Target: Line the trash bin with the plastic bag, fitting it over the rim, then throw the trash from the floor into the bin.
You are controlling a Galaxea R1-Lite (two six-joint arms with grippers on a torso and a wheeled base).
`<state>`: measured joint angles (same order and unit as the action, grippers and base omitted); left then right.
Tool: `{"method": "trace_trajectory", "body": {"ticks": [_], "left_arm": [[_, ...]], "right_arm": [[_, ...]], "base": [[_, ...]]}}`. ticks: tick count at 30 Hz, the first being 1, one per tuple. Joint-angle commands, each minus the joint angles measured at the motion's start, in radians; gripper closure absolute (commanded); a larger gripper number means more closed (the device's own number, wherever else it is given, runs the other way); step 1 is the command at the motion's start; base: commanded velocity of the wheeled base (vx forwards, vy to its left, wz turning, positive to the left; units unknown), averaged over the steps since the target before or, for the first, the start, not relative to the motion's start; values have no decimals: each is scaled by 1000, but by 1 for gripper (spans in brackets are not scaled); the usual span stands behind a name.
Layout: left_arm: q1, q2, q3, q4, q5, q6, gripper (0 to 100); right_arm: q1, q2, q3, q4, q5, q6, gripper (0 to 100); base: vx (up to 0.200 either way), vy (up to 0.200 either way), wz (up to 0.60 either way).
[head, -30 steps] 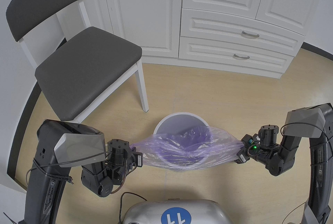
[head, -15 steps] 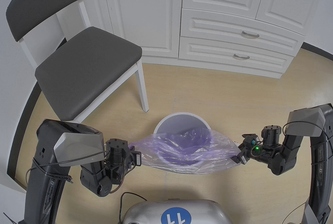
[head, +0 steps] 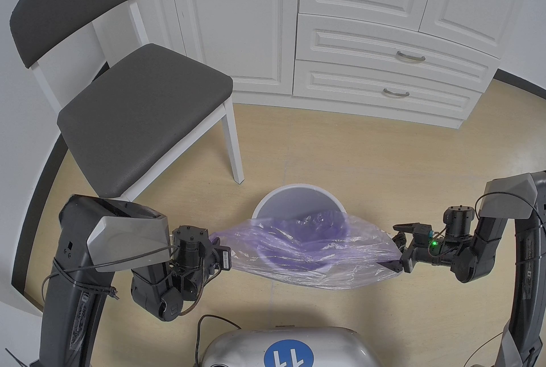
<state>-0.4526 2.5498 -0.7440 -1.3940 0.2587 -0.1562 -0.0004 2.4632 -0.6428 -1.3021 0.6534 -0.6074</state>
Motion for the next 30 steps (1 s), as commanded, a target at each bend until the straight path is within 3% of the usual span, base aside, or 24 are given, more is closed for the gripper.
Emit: {"method": "trace_trajectory", "body": {"ticks": [1, 3, 4, 5, 8, 14, 19, 30], "left_arm": [[5, 4, -3, 1, 1, 0, 100], [6, 9, -6, 1, 1, 0, 100], [6, 9, -6, 1, 1, 0, 100], [14, 10, -18, 3, 1, -2, 100], [18, 18, -34, 4, 1, -2, 100], [29, 33, -64, 7, 1, -5, 100], [41, 33, -87, 15, 1, -16, 100], [40, 37, -101, 17, 1, -26, 100]], "right_arm": [[-58, 31, -49, 44, 143, 55, 0], [-75, 45, -67, 49, 210, 107, 0], [-75, 45, -67, 49, 210, 107, 0], [-92, 63, -84, 44, 276, 173, 0], [-110, 83, -110, 38, 344, 245, 0], [-131, 105, -120, -36, 433, 364, 0], [-151, 138, -117, -134, 457, 449, 0], [-184, 145, -136, -158, 460, 506, 0]], "base": [[0, 0, 0], [0, 0, 0], [0, 0, 0], [0, 0, 0], [0, 0, 0], [0, 0, 0], [0, 0, 0], [0, 0, 0]]}}
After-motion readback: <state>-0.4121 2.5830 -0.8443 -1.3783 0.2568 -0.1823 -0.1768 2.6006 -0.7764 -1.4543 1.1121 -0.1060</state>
